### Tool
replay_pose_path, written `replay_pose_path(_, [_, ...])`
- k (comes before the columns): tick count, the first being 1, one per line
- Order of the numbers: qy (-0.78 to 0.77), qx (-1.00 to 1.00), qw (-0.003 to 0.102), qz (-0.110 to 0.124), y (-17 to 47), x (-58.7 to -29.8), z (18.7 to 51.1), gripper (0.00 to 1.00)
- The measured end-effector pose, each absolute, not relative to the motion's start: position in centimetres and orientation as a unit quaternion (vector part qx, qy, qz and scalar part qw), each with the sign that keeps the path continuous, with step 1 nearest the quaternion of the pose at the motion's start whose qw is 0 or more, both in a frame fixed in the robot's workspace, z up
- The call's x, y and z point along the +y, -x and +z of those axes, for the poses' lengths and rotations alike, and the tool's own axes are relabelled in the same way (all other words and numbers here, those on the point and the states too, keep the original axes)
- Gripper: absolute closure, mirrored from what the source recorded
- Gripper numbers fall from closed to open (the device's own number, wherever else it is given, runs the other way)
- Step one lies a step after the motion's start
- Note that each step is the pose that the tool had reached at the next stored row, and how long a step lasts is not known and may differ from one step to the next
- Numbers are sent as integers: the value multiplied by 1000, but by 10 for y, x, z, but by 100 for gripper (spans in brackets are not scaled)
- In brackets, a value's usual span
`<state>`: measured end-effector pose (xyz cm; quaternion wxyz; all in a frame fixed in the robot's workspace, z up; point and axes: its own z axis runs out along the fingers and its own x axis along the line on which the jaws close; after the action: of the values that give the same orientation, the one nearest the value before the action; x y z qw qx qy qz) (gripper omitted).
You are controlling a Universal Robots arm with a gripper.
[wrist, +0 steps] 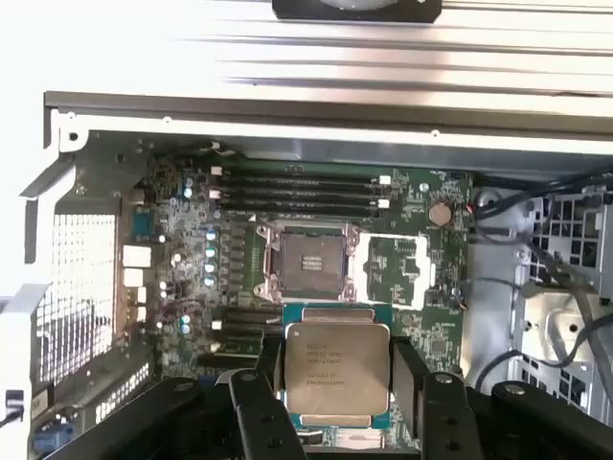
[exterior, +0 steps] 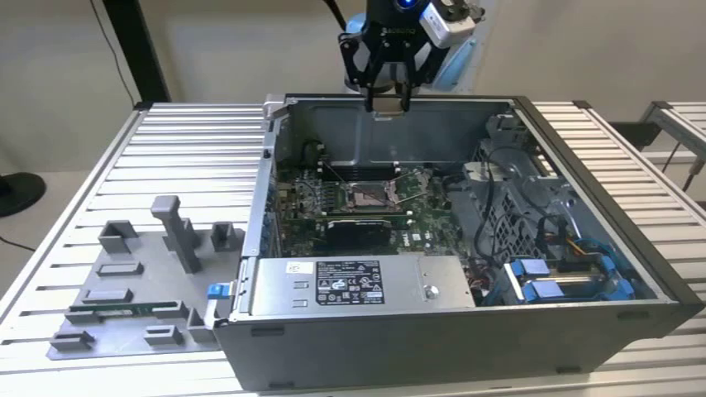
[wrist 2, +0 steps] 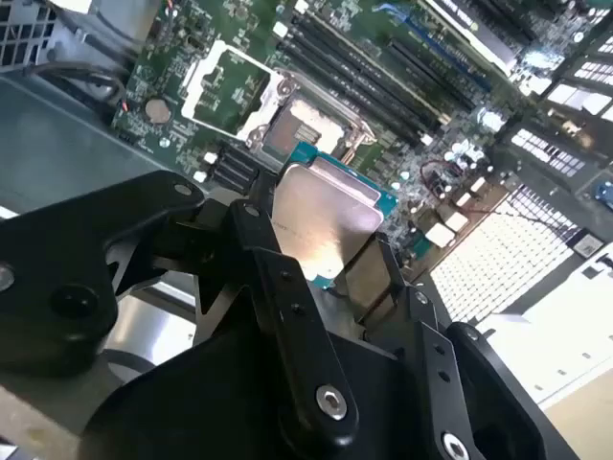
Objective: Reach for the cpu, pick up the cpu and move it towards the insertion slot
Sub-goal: 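Pick up the cpu and move it towards the insertion slot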
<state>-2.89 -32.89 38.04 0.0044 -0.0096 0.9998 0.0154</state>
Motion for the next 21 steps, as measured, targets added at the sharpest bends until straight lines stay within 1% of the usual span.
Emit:
replay_pose_path(8, [9,1000,4,15,36,-314,378,100])
replay_pose_path(21, [-10,1000,5,15,42,-312,378,100])
